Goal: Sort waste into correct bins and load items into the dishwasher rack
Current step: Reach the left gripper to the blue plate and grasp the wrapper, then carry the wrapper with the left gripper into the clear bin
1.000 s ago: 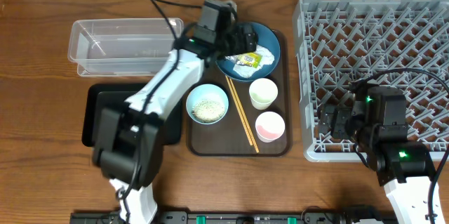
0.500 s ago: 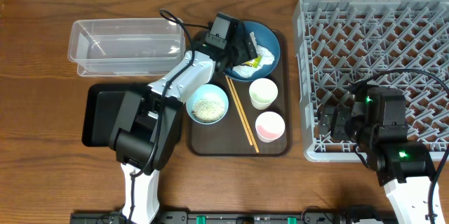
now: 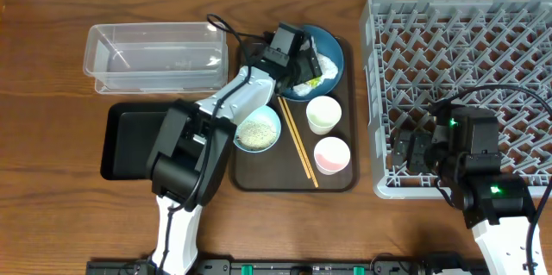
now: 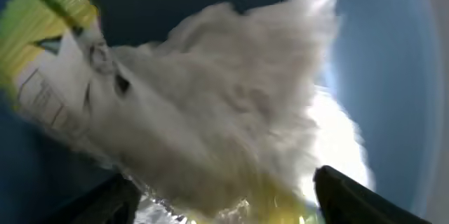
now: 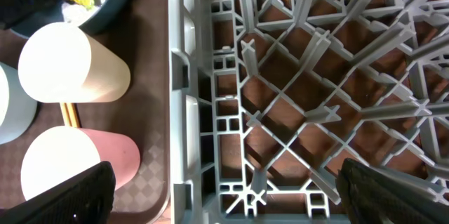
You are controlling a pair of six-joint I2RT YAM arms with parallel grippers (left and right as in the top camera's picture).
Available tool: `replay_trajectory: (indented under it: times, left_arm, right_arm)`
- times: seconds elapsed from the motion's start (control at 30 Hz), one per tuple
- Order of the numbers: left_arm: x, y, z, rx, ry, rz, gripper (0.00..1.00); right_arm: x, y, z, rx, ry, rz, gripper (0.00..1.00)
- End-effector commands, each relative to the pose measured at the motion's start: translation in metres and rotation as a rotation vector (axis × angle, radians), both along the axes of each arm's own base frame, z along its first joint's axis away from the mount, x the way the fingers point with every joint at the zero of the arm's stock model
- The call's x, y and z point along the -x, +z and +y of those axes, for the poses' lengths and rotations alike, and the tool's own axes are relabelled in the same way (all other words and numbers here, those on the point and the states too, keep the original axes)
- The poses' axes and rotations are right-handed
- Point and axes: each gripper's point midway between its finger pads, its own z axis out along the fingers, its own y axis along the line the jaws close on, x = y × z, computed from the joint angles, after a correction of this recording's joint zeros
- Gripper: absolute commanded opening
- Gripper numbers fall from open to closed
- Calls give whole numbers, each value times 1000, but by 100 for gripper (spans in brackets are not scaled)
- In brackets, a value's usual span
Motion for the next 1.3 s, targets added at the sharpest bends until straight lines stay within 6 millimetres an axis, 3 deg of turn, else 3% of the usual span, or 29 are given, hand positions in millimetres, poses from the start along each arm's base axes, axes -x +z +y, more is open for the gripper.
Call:
replay_trajectory:
  times: [0.0,0.17,0.4,0.57,0.7,0.87,1.0,1.1,1.13,1.17,1.27]
  left_arm:
    - [-6,-5,2,-20,13,-5,78]
    - [-6,-7,4,-29,19,-6,69]
    - [-7,-7,4,-28,19,-8,34]
    - [-5,-4,2,-19,12,-5,18]
    - [-5,13,3,-24,-8,-34,10]
    - [-1,56,10,-72,-79,-115,8]
    - [1,97,36,-126,-55,-173,8]
    - [-2,128,68,-165,21,-215,8]
    - [-3,136,81,-178,51,-227,8]
    - [-7,150,110,-202,120,-243,8]
    - [-16,156,147,-197,212,-241,8]
  right_arm:
    - [-3,10,-1,12,6,-26,99]
    - [-2,10,-1,13,6,-25,99]
    - [-3,10,-1,13,6,-25,99]
    - [-3,10,-1,13,6,-25,99]
    - [-3,10,-1,13,6,-25,99]
    - [-3,10,-1,13,6,-25,99]
    - [-3,10,-1,13,6,-25,99]
    - [-3,10,-1,13,5,-25,99]
    - [-2,10,-1,13,6,-25,99]
    - [-2,10,-1,13,5,-24,99]
    - [-2,10,-1,13,5,-24,99]
